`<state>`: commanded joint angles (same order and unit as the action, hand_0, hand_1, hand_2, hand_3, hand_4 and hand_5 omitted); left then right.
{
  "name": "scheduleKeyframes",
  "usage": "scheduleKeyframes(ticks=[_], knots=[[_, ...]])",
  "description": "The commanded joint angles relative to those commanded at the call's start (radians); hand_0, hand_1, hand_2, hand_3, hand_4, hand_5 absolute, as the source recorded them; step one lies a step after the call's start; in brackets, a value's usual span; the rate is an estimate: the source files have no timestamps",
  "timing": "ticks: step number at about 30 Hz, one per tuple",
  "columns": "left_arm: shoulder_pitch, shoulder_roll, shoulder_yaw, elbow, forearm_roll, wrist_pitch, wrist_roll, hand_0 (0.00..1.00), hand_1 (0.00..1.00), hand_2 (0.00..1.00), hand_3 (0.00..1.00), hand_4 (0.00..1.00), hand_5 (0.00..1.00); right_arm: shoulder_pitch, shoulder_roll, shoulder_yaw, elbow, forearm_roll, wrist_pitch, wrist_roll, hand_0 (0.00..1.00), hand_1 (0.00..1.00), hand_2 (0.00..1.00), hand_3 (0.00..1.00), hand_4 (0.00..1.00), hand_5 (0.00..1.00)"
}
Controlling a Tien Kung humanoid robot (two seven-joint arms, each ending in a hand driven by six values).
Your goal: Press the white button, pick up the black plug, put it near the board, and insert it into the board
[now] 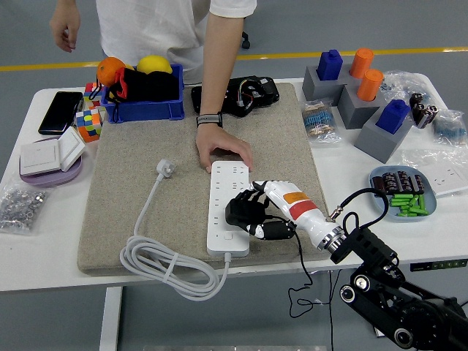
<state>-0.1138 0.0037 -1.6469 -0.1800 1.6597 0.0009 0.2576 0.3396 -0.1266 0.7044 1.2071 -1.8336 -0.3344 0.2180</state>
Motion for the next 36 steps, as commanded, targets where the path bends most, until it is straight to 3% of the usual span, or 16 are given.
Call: scheduleKeyframes(ticks=[36], knots=[[-0.001, -0.001, 0.000, 0.000, 0.003, -0.001, 0.000, 0.466, 0.497, 0.511, 0.578, 0.568, 0.286, 0.010, -0.002, -0.016, -0.014, -0.062, -0.003, 0.003, 0.382, 0.287, 0.297, 0.518, 0.779, 0.002]])
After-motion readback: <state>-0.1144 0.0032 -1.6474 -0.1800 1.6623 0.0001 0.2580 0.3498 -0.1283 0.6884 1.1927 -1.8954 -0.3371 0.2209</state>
